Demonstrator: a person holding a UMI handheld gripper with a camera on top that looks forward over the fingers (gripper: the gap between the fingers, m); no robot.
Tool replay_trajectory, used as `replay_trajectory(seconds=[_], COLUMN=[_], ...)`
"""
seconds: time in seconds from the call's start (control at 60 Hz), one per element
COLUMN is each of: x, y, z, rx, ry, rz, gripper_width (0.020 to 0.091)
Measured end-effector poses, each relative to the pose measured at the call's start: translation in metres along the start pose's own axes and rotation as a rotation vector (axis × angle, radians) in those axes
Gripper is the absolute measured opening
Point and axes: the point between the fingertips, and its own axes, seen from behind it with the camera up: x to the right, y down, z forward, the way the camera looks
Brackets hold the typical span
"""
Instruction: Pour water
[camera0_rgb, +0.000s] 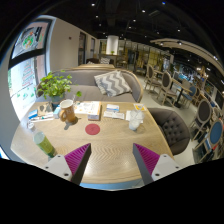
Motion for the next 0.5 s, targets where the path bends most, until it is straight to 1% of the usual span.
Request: replay_trajectory(seconds=[0.133,0.283,0.383,0.5], x=[-0.005,-0.036,-0.075,-0.137], y=[0.017,0.057,0.089,0.117], z=[-0.009,-0.026,-0.033,-0.038], rx=[-0.012,-0.046,-0.068,-0.08], ry=[0.043,0.084,0.068,0.014], rz=[-0.001,-0.001,0.01,0.022], gripper_width=[0.0854,0.0854,0.0855,0.0855])
